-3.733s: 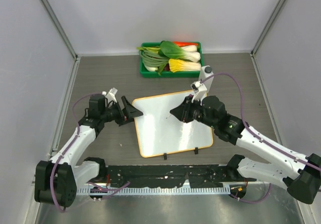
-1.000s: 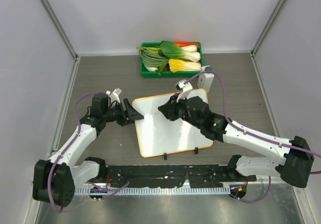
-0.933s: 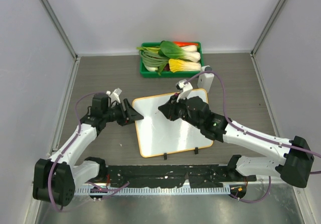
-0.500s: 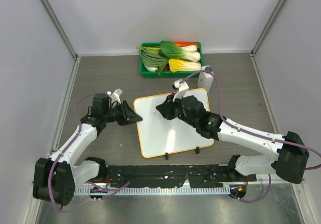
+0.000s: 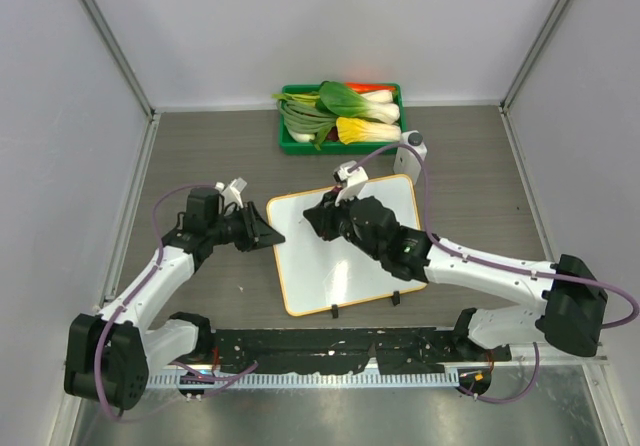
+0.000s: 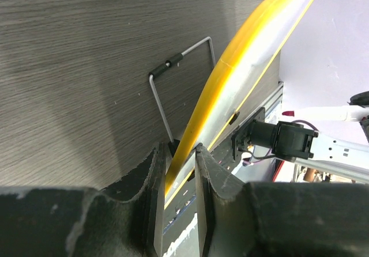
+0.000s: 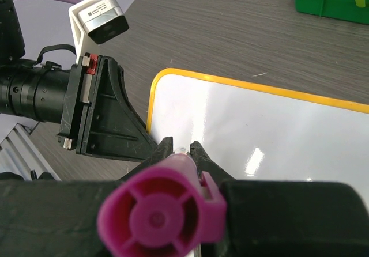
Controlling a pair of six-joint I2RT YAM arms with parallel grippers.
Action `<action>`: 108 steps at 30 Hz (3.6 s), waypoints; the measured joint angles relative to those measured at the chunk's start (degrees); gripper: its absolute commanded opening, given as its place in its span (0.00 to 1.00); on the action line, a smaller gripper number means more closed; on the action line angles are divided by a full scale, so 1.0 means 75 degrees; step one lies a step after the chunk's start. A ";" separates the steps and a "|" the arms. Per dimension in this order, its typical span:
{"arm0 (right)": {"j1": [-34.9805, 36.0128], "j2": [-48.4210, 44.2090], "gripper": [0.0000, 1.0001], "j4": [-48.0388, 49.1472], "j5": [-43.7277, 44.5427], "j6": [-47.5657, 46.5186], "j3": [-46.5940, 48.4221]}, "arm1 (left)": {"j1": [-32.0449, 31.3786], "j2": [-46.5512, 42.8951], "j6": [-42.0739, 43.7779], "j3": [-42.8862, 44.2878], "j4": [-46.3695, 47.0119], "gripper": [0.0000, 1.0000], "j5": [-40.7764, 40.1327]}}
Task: Write a sentence on the whiteboard
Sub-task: Write on the whiteboard at the whiteboard stand.
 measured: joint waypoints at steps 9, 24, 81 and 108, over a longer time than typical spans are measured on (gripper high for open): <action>0.0149 0.0580 0.01 0.0271 0.0364 -0.0029 0.0274 | -0.0050 -0.0017 0.0003 0.0000 -0.0017 0.15 -0.0003; 0.0219 0.0976 0.01 0.0347 0.0711 -0.0143 0.0379 | -0.0137 -0.0131 0.0003 0.0000 -0.0017 0.13 0.0000; 0.0254 0.0096 0.01 0.0274 0.1169 -0.0134 -0.0108 | -0.0341 -0.0131 0.0157 0.0000 -0.0012 0.08 0.0003; 0.0254 0.0428 0.01 0.0149 0.1288 0.0236 -0.0181 | -0.0356 -0.0125 0.0198 0.0000 -0.0015 0.08 -0.0020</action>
